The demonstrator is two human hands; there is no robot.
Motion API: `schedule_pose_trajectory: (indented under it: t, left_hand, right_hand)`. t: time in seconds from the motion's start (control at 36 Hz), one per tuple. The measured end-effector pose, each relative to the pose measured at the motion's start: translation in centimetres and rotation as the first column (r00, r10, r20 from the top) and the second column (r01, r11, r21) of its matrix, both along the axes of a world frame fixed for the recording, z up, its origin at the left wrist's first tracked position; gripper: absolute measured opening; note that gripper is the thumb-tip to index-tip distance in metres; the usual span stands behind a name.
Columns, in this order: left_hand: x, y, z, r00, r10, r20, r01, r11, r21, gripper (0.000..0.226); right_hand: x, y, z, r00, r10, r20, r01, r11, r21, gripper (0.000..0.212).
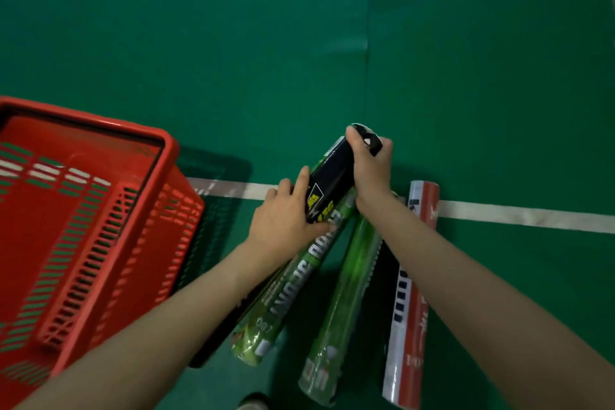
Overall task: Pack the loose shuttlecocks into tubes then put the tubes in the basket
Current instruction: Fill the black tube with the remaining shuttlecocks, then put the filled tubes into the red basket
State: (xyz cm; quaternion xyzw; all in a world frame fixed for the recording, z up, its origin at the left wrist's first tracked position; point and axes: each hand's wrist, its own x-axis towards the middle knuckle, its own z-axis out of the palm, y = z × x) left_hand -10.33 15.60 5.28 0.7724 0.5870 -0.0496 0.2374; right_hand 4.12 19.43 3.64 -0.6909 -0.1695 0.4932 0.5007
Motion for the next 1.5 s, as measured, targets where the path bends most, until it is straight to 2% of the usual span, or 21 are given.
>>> schedule_pose_trajectory:
  t: [0.17, 0.25, 0.31, 0.36, 0.42, 0.47, 0.53, 0.56, 0.61, 0.67, 0.72, 0.78, 0.83, 0.89, 0.94, 1.08, 1.19, 1.25, 1.33, 1.44, 1.5]
  left_hand:
    - [-1.2, -1.3, -2.8, 0.994, 0.079, 0.07, -0.083, 0.995, 0.05, 0.105]
    - [-1.7, -2.5, -4.1, 0.992, 0.098, 0.082, -0.102, 0.994, 0.044, 0.1]
    - [-1.9, -3.4, -4.6, 0.992, 0.107, 0.07, -0.112, 0.992, 0.065, 0.099]
    - [-1.9, -4.1, -5.1, 0.991, 0.117, 0.062, -0.122, 0.988, 0.095, 0.097]
    - [-1.8, -4.8, -5.5, 0.988, 0.142, 0.068, -0.149, 0.983, 0.109, 0.097]
    - [-1.9, -5.4, -6.0, 0.981, 0.172, 0.092, -0.181, 0.977, 0.108, 0.097]
    - [-2.3, -5.5, -6.2, 0.967, 0.214, 0.137, -0.225, 0.972, 0.064, 0.098]
    - [-2.7, -5.4, -6.2, 0.955, 0.245, 0.169, -0.254, 0.967, 0.035, 0.099]
    - [-3.7, -5.2, -6.5, 0.927, 0.301, 0.223, -0.305, 0.952, -0.02, 0.101]
    - [-4.9, -5.1, -6.8, 0.918, 0.329, 0.223, -0.316, 0.944, -0.094, 0.108]
    - [-6.2, -5.1, -7.3, 0.934, 0.322, 0.157, -0.294, 0.939, -0.177, 0.119]
    - [-7.6, -5.3, -8.0, 0.951, 0.304, 0.053, -0.286, 0.933, -0.219, 0.125]
    - [-9.0, -5.3, -9.2, 0.946, 0.325, -0.008, -0.318, 0.918, -0.239, 0.124]
    - [-10.3, -5.6, -10.6, 0.932, 0.363, -0.013, -0.353, 0.897, -0.267, 0.121]
    - [-11.3, -6.0, -11.7, 0.922, 0.387, 0.013, -0.364, 0.878, -0.31, 0.117]
    - [-13.7, -7.2, -12.5, 0.902, 0.425, 0.078, -0.355, 0.832, -0.426, 0.099]
    - [-16.3, -9.3, -12.8, 0.903, 0.429, -0.001, -0.367, 0.772, -0.519, 0.1]
    - [-17.0, -10.1, -12.7, 0.898, 0.44, -0.003, -0.384, 0.781, -0.493, 0.098]
    - [-16.9, -10.5, -11.4, 0.909, 0.415, 0.046, -0.365, 0.844, -0.393, 0.095]
    - [-16.6, -10.9, -8.1, 0.904, 0.409, 0.123, -0.363, 0.888, -0.283, 0.093]
    - [-16.6, -11.1, -6.1, 0.891, 0.418, 0.179, -0.383, 0.902, -0.2, 0.094]
  right_hand:
    - [0.4, -0.1, -2.4, 0.945, 0.165, 0.284, -0.232, 0.947, 0.222, 0.036]
    - [1.0, -1.2, -3.8, 0.883, 0.245, 0.4, -0.349, 0.913, 0.211, 0.039]
    - [0.7, -2.0, -4.3, 0.861, 0.259, 0.437, -0.359, 0.919, 0.163, 0.042]
    - [0.0, -2.4, -4.8, 0.89, 0.231, 0.394, -0.297, 0.948, 0.115, 0.042]
    - [-1.0, -2.9, -5.4, 0.955, 0.18, 0.235, -0.21, 0.972, 0.108, 0.04]
    - [-2.4, -3.5, -5.4, 0.986, 0.133, 0.097, -0.145, 0.981, 0.125, 0.057]
    - [-3.7, -4.5, -5.8, 0.984, 0.162, 0.076, -0.17, 0.98, 0.108, 0.079]
    - [-4.4, -5.1, -6.0, 0.98, 0.194, 0.05, -0.197, 0.977, 0.079, 0.082]
    - [-5.4, -6.6, -6.8, 0.972, 0.236, -0.015, -0.235, 0.972, 0.023, 0.07]
    - [-5.9, -8.3, -8.1, 0.964, 0.256, 0.073, -0.253, 0.966, -0.052, 0.055]
    - [-6.3, -10.1, -9.4, 0.938, 0.3, 0.173, -0.271, 0.948, -0.169, 0.05]
    - [-7.2, -11.7, -10.5, 0.9, 0.401, 0.172, -0.328, 0.881, -0.34, 0.054]
    - [-8.2, -12.9, -11.4, 0.846, 0.507, 0.163, -0.401, 0.808, -0.431, 0.069]
    - [-9.3, -13.6, -11.8, 0.828, 0.542, 0.146, -0.429, 0.779, -0.458, 0.089]
    - [-10.4, -13.7, -12.0, 0.862, 0.503, 0.067, -0.415, 0.775, -0.477, 0.101]
    - [-12.5, -13.5, -11.6, 0.929, 0.363, -0.069, -0.349, 0.801, -0.487, 0.102]
    - [-13.0, -13.5, -11.6, 0.941, 0.324, -0.095, -0.328, 0.808, -0.489, 0.107]
    - [-13.2, -13.5, -11.4, 0.94, 0.335, -0.067, -0.324, 0.811, -0.487, 0.103]
    - [-13.0, -13.2, -10.5, 0.93, 0.365, 0.039, -0.307, 0.831, -0.463, 0.097]
    - [-13.1, -12.0, -7.3, 0.918, 0.389, 0.082, -0.338, 0.872, -0.355, 0.094]
    - [-13.4, -11.5, -4.8, 0.898, 0.423, 0.117, -0.375, 0.878, -0.297, 0.1]
